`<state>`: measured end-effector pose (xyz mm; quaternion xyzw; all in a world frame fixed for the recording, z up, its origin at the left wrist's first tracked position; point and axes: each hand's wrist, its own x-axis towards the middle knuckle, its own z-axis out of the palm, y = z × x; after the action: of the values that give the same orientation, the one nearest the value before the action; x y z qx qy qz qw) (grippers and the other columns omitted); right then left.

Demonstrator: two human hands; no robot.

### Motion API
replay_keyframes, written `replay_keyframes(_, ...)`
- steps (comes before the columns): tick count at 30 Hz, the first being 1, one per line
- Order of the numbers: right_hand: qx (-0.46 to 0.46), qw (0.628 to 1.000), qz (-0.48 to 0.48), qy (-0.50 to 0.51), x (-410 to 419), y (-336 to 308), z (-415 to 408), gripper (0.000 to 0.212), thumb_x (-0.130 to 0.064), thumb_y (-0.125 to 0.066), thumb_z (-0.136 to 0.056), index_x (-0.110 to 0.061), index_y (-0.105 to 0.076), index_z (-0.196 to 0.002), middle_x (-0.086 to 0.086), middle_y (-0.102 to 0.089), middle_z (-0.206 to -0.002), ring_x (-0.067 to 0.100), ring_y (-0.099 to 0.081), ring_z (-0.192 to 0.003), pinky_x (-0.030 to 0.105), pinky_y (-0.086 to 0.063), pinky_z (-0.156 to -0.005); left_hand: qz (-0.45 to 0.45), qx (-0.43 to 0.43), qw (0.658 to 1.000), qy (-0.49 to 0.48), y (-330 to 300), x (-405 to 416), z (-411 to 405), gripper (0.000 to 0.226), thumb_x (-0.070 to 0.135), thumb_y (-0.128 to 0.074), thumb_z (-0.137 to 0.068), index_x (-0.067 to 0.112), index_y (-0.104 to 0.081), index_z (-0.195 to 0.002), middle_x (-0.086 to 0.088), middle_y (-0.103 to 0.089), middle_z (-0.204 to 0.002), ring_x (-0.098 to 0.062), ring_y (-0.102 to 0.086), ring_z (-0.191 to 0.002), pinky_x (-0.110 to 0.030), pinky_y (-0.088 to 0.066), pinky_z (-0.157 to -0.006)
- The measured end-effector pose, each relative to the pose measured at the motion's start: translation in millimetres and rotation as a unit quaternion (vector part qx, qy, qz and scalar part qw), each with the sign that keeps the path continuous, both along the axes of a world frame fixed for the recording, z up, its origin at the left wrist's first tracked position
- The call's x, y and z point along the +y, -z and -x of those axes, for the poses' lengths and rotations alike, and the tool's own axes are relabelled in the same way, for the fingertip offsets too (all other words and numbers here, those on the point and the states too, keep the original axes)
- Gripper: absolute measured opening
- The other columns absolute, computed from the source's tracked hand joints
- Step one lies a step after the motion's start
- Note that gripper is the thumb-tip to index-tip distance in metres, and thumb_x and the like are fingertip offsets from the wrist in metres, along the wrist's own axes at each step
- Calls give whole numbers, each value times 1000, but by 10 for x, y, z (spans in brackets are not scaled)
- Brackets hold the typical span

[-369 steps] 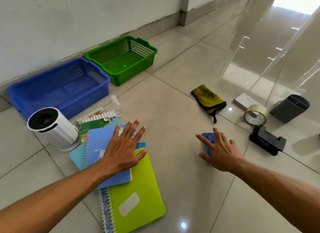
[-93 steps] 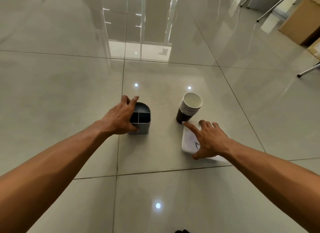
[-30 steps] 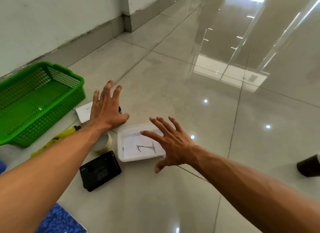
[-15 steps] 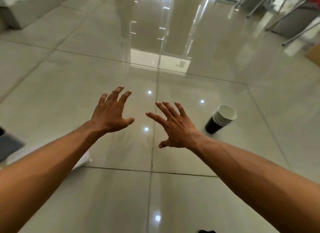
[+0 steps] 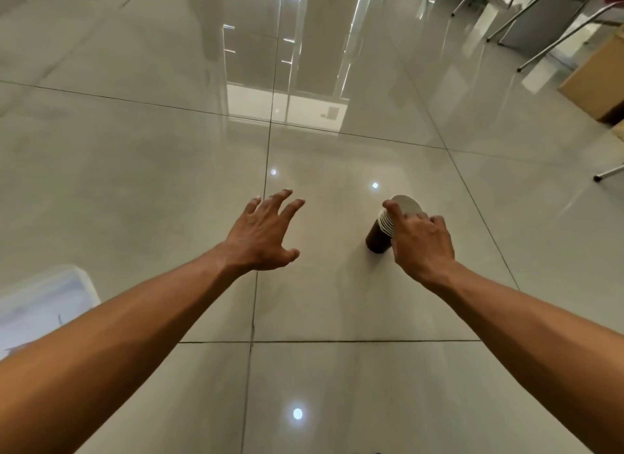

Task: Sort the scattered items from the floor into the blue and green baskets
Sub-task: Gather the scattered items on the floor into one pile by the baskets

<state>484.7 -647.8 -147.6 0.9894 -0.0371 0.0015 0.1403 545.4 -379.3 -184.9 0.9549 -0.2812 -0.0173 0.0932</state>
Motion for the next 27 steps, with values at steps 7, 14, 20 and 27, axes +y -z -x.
replay_keyframes(7,-37,987,35,-152,421,-3,-115,58,-4,-71,-73,-18,-58,-127,8,-71,-96,33,-66,-87,43,-41,-86,-79,13,994,-70,-25,542,86,96,54,-61,-79,26,-6,-152,-8,-10,-160,-25,-17,-146,-44,-12,-120)
replay_keyframes(14,-100,933,-35,-344,1677,-72,-284,52,0,-68,-72,-20,-60,-119,6,-69,-93,32,-61,-89,43,-43,-83,-152,-18,979,-136,-89,1426,419,92,56,-57,-81,23,-9,-152,-11,-13,-159,-27,-17,-145,-46,-12,-118)
replay_keyframes(20,-124,879,-104,-449,2841,-177,-370,51,-12,-30,-84,-17,-57,-127,7,-71,-86,35,-58,-87,43,-47,-70,-162,-39,946,-277,-174,2328,797,76,52,-48,-89,19,-17,-150,-12,-19,-156,-30,-20,-142,-49,-14,-115)
replay_keyframes(27,-86,835,-202,-505,3928,-94,-384,57,2,-67,-74,-15,-58,-127,7,-71,-90,35,-58,-90,39,-49,-62,-180,-29,903,-390,-265,3277,1428,76,59,-43,-88,19,-21,-149,-11,-26,-154,-28,-25,-141,-48,-18,-115)
